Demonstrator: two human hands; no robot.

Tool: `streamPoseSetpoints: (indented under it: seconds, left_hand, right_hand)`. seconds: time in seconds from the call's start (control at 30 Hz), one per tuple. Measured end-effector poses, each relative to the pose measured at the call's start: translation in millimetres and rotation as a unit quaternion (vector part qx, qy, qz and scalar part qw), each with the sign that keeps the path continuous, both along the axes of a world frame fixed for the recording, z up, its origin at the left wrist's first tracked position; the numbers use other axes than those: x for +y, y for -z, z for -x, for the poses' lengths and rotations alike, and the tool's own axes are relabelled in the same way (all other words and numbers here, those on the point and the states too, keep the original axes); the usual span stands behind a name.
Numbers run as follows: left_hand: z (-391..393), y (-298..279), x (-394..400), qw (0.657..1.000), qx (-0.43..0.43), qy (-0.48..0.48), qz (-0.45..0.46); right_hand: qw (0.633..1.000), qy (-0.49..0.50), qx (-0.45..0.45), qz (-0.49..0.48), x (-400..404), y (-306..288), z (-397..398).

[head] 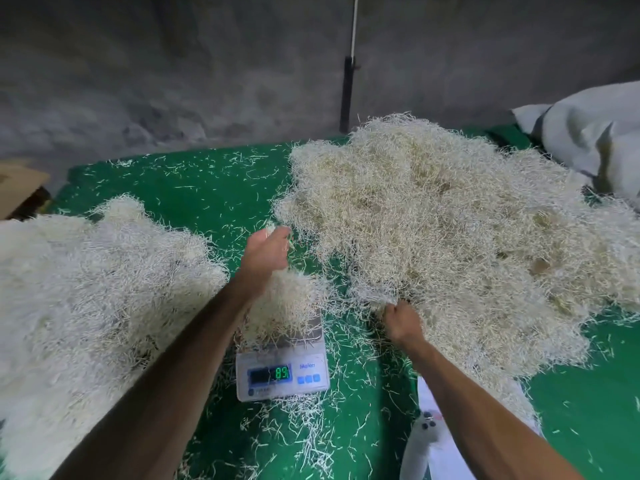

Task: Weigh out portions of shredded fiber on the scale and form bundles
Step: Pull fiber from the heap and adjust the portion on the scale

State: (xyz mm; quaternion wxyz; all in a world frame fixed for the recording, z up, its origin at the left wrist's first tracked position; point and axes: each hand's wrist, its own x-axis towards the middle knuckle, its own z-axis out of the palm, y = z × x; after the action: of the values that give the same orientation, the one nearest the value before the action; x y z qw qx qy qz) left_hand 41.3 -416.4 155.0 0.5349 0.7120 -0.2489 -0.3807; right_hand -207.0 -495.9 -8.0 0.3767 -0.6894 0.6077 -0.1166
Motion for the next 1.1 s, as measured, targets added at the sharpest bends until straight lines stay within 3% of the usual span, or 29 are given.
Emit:
streamPoseSetpoints:
  seconds: [0.07,0.17,0.3,0.37,0.53,0.6,0.8,1.0,1.1]
  left_hand:
    - [-12,-8,-3,0.999,0.036,0.009,0.01]
    - [-16,-5,-3,0.991,-0.114,0.038,-0.061]
    - [-38,1,12,0.926,-0.293,0.168,-0.167]
    - [-44,2,21,0.885,-0.366,0.206,-0.201]
    - [-36,3,32,0.798,-0.51,0.195,-0.253]
    - [-35,1,38,0.796,-0.519,0.202,-0.237]
    - [-50,-15,40,0.847,-0.412,0.245,-0.232]
    - [-38,-36,48,0.829,-0.45,0.226,-0.242]
    - [-34,-36,63,0.771,-0.54,0.23,-0.248]
  right_hand:
    - [0.999,-0.027,-0.008,-0.025,2,-7,-4]
    - [0.991,-0.119,0.059,0.018,9,-31,-28]
    - [0.939,-0.237,0.203,0.142,22,-59,-64]
    - [0.93,-0.246,0.213,0.173,28,-69,-76]
    - [0.92,-0.268,0.222,0.183,41,-71,-87]
    - [0.923,-0.264,0.21,0.185,45,-71,-86]
    - [0.929,-0.254,0.195,0.183,51,-71,-87]
    - [0.93,-0.246,0.188,0.197,54,-83,-99]
    - [0.932,-0.225,0.116,0.258,58,-94,-100]
